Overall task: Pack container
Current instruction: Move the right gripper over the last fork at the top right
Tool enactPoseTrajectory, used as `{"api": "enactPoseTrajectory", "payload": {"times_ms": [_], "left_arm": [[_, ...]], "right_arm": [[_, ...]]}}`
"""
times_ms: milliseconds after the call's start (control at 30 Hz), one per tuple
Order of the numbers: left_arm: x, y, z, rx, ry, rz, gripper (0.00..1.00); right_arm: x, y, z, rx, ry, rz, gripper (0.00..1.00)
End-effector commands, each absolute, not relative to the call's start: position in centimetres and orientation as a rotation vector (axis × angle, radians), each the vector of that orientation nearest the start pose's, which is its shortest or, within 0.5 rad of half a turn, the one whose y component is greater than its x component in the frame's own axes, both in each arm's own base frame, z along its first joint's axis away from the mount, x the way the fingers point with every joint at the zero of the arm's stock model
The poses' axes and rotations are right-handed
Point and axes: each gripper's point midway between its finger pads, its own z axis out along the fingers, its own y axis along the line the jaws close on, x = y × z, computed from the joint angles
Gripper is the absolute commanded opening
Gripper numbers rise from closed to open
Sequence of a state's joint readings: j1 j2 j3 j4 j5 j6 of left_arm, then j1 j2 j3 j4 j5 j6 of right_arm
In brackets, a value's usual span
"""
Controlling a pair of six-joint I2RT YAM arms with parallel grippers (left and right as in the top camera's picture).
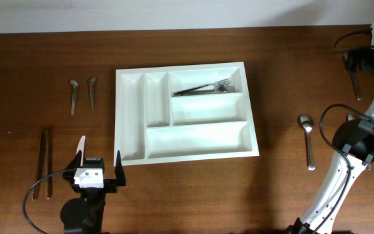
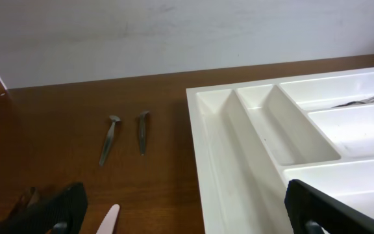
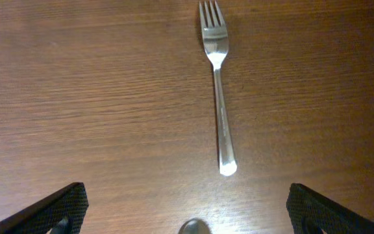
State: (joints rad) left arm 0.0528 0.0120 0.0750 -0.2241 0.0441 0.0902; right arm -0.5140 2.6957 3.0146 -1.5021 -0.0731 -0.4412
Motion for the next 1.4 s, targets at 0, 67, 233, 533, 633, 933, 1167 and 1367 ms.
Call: {"api": "enactPoseTrajectory", "payload": {"times_ms": [0,67,233,533,633,933,1167,1367], "left_arm": [[23.9,0.7,15.1,0.070,1.730,0.090,0.99],[23.9,0.7,15.1,0.070,1.730,0.090,0.99],[23.9,0.7,15.1,0.070,1.730,0.090,0.99],[23.9,0.7,15.1,0.070,1.730,0.090,0.99],[23.9,0.7,15.1,0.070,1.730,0.090,0.99],[23.9,0.7,15.1,0.070,1.730,0.090,0.99],[23.9,0.7,15.1,0.070,1.730,0.090,0.99],[23.9,0.7,15.1,0.070,1.730,0.090,0.99]], "right_arm": [[49.9,-26.5,12.6,0.043,2.776,-0.149,0.99],[49.9,-27.0,11.1,0.059,2.802,-0.176,0.99],[50.3,-29.5,9.6,0.321,2.777,-0.292,1.00],[49.7,-31.1,9.5,0.307,2.763,-0.264,0.99],[49.6,-31.4,9.6,0.238,2.762,-0.251,0.99],[49.9,-31.2,8.5,0.035,2.788,-0.270,0.99],[50.2,-31.2,6.5,0.017,2.807,-0.253,0.99],[49.8,-30.8,4.4,-0.009,2.845,-0.206,0.99]]}}
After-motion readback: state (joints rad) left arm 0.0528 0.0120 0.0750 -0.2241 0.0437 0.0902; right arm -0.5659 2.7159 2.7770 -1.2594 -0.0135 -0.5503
